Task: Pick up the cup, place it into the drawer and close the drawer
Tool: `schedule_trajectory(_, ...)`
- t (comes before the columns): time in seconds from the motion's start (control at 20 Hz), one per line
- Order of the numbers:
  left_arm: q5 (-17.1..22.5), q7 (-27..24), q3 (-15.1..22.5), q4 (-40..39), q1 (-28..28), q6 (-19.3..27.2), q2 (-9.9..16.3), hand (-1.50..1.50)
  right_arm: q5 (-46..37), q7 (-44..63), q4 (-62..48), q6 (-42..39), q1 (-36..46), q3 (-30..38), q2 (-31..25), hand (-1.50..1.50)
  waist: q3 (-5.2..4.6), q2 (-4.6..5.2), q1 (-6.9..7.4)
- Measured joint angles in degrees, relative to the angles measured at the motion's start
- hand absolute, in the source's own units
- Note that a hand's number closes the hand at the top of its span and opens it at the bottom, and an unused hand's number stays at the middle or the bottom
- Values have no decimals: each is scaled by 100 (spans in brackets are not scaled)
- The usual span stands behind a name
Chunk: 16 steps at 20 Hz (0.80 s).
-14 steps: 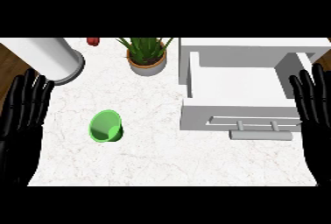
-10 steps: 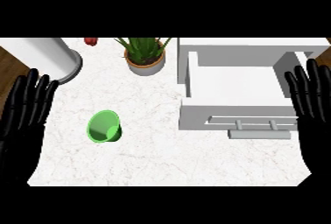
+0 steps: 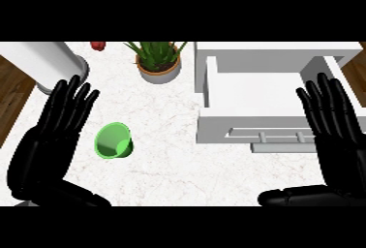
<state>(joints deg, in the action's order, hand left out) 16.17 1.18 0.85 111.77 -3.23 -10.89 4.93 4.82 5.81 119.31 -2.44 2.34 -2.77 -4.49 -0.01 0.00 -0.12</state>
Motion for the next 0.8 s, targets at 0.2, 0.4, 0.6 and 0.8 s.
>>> schedule_trajectory(0.2,69,16,2,-145,-94,-60,-59,-150,24,28,-70,-41,65,67,12,-150,1,-1,6)
schedule_trajectory(0.4,150,214,-33,-100,-242,-32,-65,-150,-33,143,-122,13,245,44,74,-150,1,-1,10)
schedule_trajectory(0.6,194,221,-164,-280,-320,-90,-28,-150,-21,97,-296,-14,387,109,98,-150,0,-2,13)
schedule_trajectory(0.8,-21,53,-75,-370,-189,-60,-129,-150,120,4,-189,-187,164,237,29,-150,1,-2,9)
